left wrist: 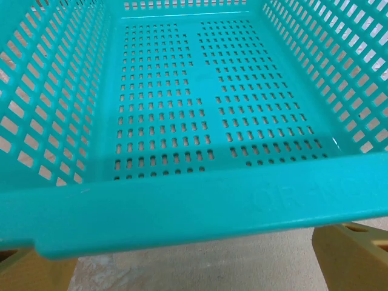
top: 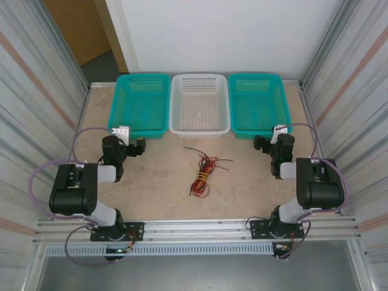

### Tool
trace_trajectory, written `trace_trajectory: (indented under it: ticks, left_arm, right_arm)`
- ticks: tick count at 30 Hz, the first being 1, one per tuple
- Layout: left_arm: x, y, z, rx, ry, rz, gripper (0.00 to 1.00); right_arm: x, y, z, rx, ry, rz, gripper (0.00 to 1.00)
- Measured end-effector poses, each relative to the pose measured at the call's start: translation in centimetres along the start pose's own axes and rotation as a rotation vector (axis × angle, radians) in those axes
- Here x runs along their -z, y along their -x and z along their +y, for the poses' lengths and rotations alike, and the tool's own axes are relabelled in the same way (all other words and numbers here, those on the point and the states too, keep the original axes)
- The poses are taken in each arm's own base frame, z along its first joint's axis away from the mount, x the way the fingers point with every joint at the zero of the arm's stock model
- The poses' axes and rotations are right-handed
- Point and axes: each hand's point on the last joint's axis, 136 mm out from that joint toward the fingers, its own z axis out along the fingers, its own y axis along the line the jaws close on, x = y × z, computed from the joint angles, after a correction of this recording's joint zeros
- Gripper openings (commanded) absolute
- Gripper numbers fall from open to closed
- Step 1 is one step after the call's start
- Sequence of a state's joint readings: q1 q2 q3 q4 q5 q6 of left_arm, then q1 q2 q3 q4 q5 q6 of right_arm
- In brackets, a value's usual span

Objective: Untangle the cables

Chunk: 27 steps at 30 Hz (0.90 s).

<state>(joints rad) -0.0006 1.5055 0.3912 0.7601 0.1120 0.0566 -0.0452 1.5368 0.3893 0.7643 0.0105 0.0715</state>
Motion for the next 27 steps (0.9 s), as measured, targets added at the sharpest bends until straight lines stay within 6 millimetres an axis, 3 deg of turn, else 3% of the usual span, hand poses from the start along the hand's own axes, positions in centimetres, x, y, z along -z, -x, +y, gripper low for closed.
trace_trajectory:
  ticks: [27]
  left_arm:
    - [-0.01, -0.01, 0.00, 0.000, 0.000, 0.000, 0.98]
  right_arm:
    - [0.00, 0.00, 0.00, 0.000, 0.000, 0.000, 0.99]
